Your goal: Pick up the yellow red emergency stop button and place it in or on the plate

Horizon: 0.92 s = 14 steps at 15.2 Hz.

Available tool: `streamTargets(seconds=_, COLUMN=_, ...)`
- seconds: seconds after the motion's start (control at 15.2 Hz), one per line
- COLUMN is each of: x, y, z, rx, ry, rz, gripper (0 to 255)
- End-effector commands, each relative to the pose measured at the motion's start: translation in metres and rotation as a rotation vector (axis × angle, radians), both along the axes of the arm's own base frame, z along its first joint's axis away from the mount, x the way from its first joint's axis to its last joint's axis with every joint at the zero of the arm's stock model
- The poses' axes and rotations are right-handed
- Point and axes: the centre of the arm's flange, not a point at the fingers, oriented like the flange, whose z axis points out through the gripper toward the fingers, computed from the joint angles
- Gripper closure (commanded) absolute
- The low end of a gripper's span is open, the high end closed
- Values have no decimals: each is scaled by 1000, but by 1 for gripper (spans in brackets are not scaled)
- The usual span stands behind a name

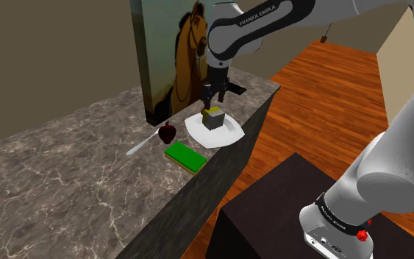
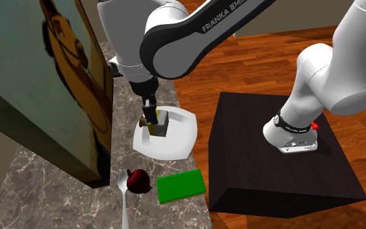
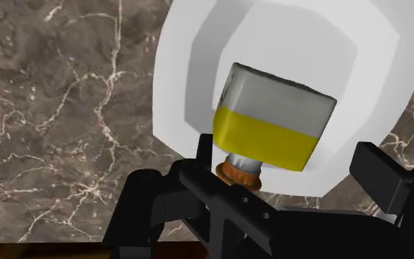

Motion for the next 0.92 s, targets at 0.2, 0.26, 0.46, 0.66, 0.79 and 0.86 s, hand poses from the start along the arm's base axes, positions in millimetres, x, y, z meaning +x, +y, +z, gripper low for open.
streamTargets(seconds=0.2, x=20, y=10, z=-26, rx=-11, ry=-21, rz=98, gripper=0)
streamTargets(seconds=0.26, x=20, y=10, z=-31, rx=-11, ry=-21, rz=98, gripper=0)
streamTargets(seconds=0.46, x=19, y=11, z=-47, rx=-11, ry=-21, rz=98, gripper=0)
streamTargets(seconds=0.66, x=18, y=11, z=-55, rx=-11, ry=-21, rz=98, gripper=0)
streamTargets(seconds=0.79, x=18, y=11, z=-55, rx=-11, ry=-21, rz=98, gripper=0)
streamTargets(seconds=0.86, x=19, y=11, z=-55, rx=-11, ry=-21, rz=98, gripper=0)
